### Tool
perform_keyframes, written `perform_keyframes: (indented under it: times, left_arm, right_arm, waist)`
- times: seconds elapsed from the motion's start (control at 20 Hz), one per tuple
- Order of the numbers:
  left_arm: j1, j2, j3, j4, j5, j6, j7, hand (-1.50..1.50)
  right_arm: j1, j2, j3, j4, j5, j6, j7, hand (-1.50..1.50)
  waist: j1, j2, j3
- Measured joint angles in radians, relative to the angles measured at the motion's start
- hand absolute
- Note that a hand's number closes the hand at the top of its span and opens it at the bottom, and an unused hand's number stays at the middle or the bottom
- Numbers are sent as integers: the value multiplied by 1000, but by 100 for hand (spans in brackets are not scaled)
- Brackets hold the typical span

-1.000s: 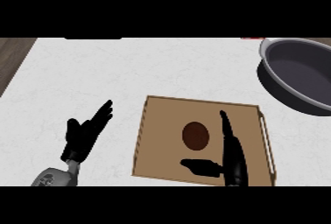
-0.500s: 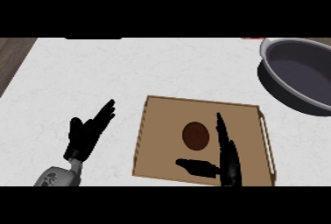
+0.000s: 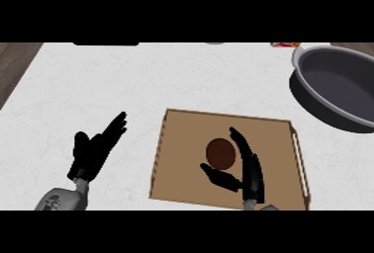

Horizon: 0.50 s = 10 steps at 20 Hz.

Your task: Pick the cupcake from the tray and place it in the pot

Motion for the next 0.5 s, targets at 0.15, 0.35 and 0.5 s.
perform_keyframes:
  times: [0.15, 0.35, 0.5]
  left_arm:
    - [7, -11, 2, 18, -9, -7, -22, 0]
    - [-3, -19, 9, 6, -10, -15, -5, 0]
    - [-5, -30, 10, 4, -18, -8, 0, 0]
  right_arm:
    - [-19, -3, 8, 55, 21, 2, -62, 150]
    - [-40, -6, 41, 107, -65, -33, -166, 150]
    - [-42, -9, 47, 138, -141, -35, -268, 150]
  waist:
    - [-1, -5, -3]
    - [0, -7, -6]
    - [2, -8, -7]
